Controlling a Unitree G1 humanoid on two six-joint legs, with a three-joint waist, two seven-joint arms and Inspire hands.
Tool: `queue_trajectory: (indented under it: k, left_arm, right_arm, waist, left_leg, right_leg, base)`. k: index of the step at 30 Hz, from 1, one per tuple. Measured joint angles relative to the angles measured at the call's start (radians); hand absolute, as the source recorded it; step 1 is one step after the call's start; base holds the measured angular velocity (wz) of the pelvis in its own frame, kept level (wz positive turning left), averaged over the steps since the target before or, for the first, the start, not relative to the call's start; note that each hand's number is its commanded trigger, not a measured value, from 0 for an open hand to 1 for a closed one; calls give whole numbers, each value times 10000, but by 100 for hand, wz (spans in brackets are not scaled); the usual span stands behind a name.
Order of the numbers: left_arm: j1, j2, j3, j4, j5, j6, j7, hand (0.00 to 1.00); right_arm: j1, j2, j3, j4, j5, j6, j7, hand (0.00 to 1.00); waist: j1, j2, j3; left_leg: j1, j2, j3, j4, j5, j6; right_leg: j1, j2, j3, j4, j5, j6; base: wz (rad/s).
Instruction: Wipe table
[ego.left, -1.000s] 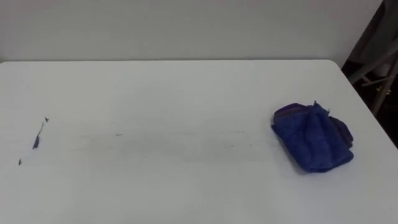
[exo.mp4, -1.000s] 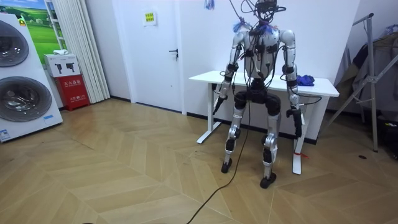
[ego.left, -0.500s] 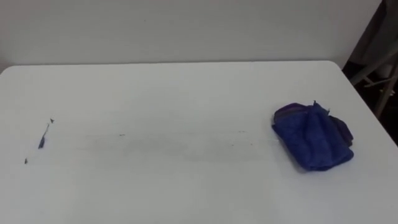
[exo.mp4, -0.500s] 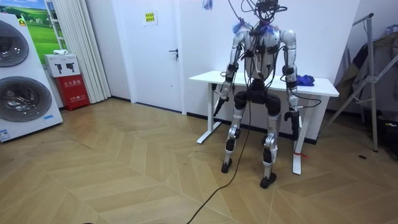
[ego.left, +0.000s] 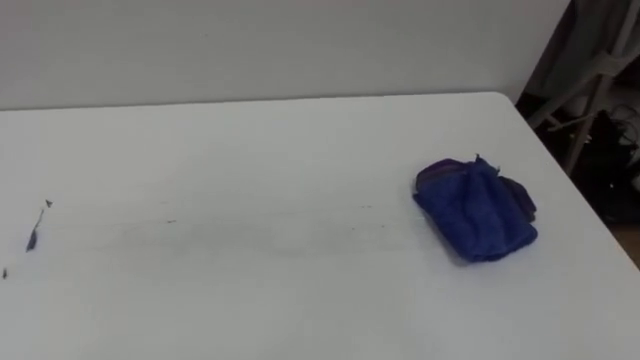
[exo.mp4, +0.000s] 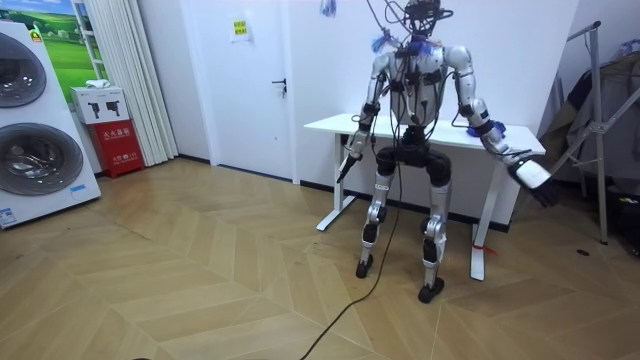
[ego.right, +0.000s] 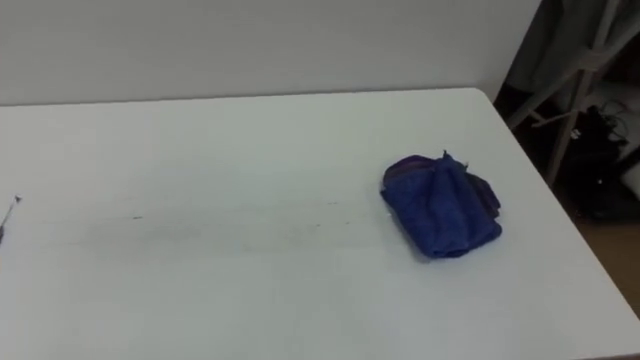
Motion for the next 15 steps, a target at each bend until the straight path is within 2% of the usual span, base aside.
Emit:
queue_trajectory:
  k: [3,5,8,11,15]
  left_arm:
    - [3,105,425,-20,-54,-223,-25,0]
    - [8,116,713,-75,-62,-229,-69,0]
    - [48,118,887,-81,-61,-253,-233,0]
    - [52,152,942,-93,-58,-294,-285,0]
    - [-6,64,879,-80,-47,-349,-622,0]
  right_arm:
    - [30,-364,-757,183,1302,-308,-356,0]
    - [263,-372,-1306,190,2117,-383,-441,0]
    - [525,-355,-2173,401,3499,-409,-565,0]
    - [688,-177,-2229,846,3834,-429,-576,0]
    - [897,249,-2002,1196,3791,-441,-469,0]
  waist:
    - [-162,-102,-35]
    - [-224,-166,-42]
    - [-258,-102,-51]
    - [-389,-19,-51]
    - [-409,233,-32]
  left_leg:
    - [-124,3,53,-15,-2,4]
    - [-99,6,56,-30,-8,6]
    - [-11,3,90,-31,-65,21]
    - [39,3,95,-34,-70,20]
    - [95,30,186,-39,-150,1]
  right_leg:
    - [-101,9,56,8,15,-3]
    - [-62,13,34,-26,15,-3]
    - [-6,11,48,-34,15,-2]
    - [51,12,16,-49,14,-2]
    - [43,32,38,-41,14,-1]
  base:
    - [-3]
    - [0]
    - [-3]
    - [0]
    - [-7]
